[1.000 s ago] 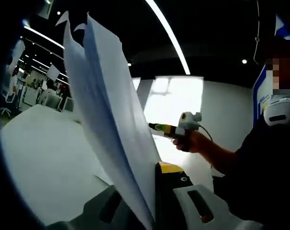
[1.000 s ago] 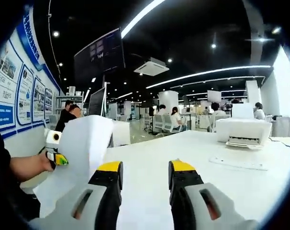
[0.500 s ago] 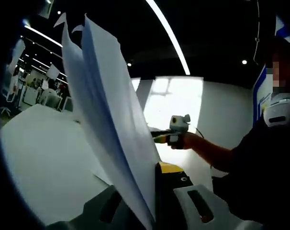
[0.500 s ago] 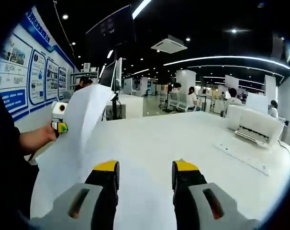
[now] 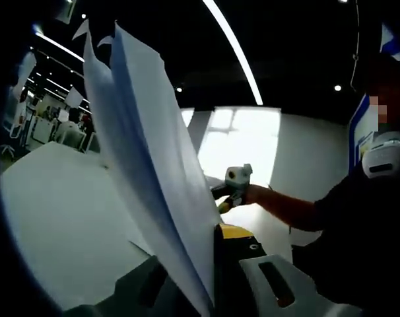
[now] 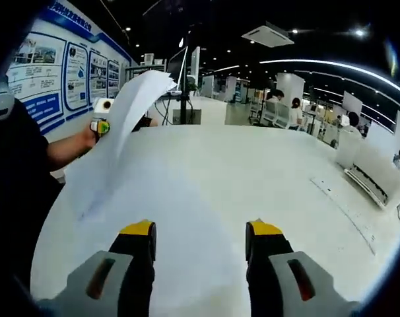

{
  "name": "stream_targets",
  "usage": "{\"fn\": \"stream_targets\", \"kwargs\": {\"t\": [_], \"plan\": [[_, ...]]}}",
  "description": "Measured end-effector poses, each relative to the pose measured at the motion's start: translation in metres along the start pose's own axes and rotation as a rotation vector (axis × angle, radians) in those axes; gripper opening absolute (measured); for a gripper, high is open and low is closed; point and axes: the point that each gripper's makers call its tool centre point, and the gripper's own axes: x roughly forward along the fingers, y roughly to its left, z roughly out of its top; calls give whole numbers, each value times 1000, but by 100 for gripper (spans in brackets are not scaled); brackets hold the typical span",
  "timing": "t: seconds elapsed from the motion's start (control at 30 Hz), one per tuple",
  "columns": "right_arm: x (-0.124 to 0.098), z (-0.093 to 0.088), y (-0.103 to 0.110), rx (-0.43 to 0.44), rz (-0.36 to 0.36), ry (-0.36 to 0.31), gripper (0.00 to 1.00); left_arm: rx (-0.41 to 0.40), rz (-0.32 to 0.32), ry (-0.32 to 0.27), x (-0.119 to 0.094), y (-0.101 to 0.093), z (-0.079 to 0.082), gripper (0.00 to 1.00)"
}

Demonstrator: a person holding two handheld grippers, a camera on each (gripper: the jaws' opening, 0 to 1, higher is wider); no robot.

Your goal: Organize the stack of printing papers by aligning and flattening the scattered papers on the table

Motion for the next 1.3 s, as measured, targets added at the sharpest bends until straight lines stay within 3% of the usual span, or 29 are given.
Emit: {"fn": "stream_targets", "kwargs": {"t": [0.23, 0.5, 0.83, 0.97, 1.2, 1.3], "plan": [[12, -24, -9, -1, 35, 69, 50, -2, 0, 0, 1, -2, -1, 7], [9, -35, -12, 51, 25, 82, 47, -6, -4, -1, 3, -5, -2, 7], [0, -39, -2, 100, -41, 86, 34, -5, -3, -5, 3, -7, -1, 7], [-8, -42, 6, 105, -63, 66, 21, -4, -4, -4, 4, -8, -1, 7], [-23, -45, 15, 96, -138, 70, 7, -5, 0, -3, 4, -9, -2, 7], [-27, -38, 17, 153, -159, 12, 0, -5, 3, -4, 4, -7, -2, 7]]}}
